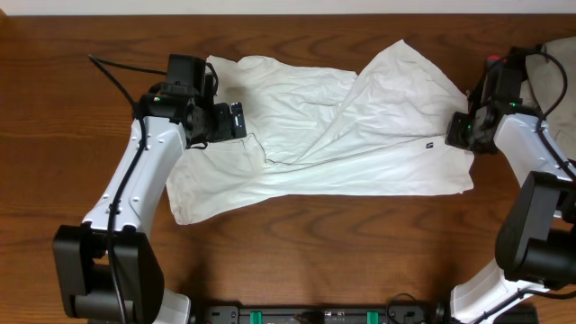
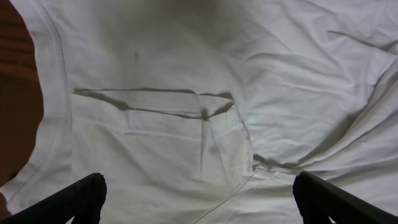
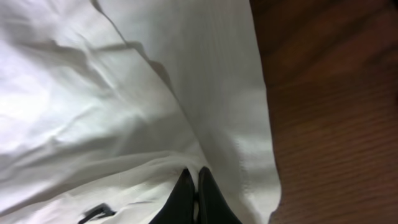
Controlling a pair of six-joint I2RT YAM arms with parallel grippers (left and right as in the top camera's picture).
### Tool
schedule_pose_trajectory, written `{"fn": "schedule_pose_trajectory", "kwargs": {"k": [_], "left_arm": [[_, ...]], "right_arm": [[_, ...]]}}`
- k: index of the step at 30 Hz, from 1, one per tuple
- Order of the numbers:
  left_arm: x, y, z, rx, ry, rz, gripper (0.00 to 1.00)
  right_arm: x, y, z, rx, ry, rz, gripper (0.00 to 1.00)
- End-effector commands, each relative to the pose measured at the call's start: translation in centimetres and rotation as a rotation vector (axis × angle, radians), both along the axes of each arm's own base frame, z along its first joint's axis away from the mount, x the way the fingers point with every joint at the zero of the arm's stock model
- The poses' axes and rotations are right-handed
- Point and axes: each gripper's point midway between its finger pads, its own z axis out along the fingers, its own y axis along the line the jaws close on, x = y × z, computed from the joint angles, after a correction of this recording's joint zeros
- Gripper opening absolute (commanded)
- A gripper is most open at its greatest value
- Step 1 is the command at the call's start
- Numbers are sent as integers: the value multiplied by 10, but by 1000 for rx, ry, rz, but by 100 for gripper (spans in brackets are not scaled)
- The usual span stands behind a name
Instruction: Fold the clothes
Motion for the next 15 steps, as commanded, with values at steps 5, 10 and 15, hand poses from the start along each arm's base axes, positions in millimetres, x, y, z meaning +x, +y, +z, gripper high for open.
{"fn": "schedule_pose_trajectory", "kwargs": {"k": [5,10,15], "left_arm": [[-3,2,-6,19,15,-8,98],[-3,2,-6,19,14,-8,98],[-3,2,-6,19,15,-9,98]], "right_arm": [[10,6,35,54,-51,-32,1],[10,8,58,56,-104,-32,2],[-2,2,50,26,-46,-51,79]]}}
